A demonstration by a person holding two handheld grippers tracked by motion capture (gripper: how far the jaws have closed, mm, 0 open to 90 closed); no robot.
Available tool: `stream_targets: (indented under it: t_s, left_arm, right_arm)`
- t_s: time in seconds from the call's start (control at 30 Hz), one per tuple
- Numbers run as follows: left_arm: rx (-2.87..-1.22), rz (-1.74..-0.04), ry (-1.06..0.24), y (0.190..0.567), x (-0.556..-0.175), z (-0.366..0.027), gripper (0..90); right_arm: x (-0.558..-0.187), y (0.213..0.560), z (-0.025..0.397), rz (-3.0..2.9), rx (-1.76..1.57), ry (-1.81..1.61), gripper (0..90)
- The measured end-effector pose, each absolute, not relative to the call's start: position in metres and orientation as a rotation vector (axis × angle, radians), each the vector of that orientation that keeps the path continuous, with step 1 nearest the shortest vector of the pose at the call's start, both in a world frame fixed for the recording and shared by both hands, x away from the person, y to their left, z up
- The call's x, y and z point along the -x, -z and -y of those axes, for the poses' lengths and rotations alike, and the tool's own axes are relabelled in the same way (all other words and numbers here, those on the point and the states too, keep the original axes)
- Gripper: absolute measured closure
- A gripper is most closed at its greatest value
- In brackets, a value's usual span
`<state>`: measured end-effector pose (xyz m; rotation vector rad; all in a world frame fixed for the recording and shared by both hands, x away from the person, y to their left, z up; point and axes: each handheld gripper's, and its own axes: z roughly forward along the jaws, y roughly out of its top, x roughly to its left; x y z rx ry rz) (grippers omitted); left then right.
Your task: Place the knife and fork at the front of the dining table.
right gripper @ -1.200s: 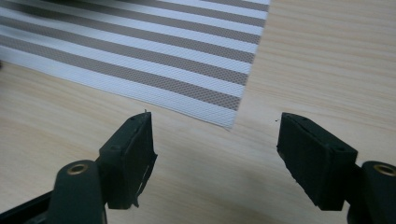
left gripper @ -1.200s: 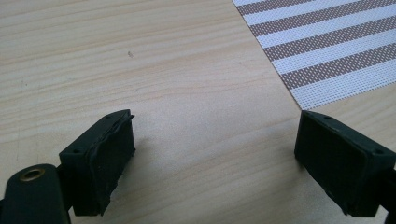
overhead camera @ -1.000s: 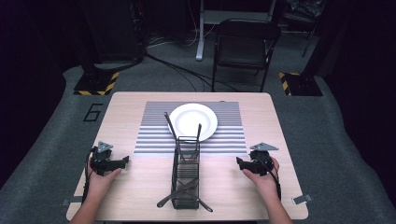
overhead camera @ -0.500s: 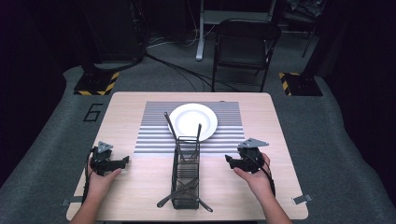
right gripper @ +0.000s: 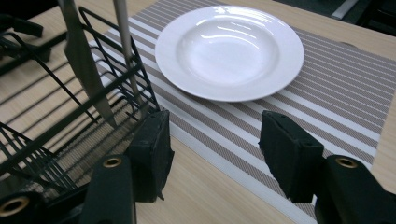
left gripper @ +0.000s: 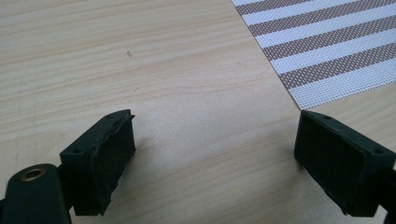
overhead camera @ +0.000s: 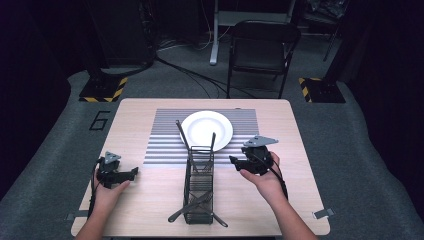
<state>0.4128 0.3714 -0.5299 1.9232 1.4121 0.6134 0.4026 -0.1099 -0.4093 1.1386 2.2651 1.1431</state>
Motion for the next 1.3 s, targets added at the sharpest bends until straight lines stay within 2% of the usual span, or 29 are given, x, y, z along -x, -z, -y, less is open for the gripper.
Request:
stream_targets:
  t_s: [0.6, 0.93, 1.3]
  left_arm:
    - [-1.922, -1.412, -0.614, 0.53, -0.413, -0.371, 12.3]
    - [-1.924, -1.408, -0.613, 0.53, -0.413, -0.371, 12.4]
    - [-1.928, -1.403, -0.61, 0.53, -0.413, -0.371, 12.6]
  right_arm:
    - [-0.416, 0.385, 0.074, -2.339, -1.056, -1.212, 45.4]
    - [-0.423, 0.384, 0.061, -2.366, -1.053, -1.227, 50.1]
    - [-0.429, 0.387, 0.047, -2.39, -1.032, -1.235, 59.1]
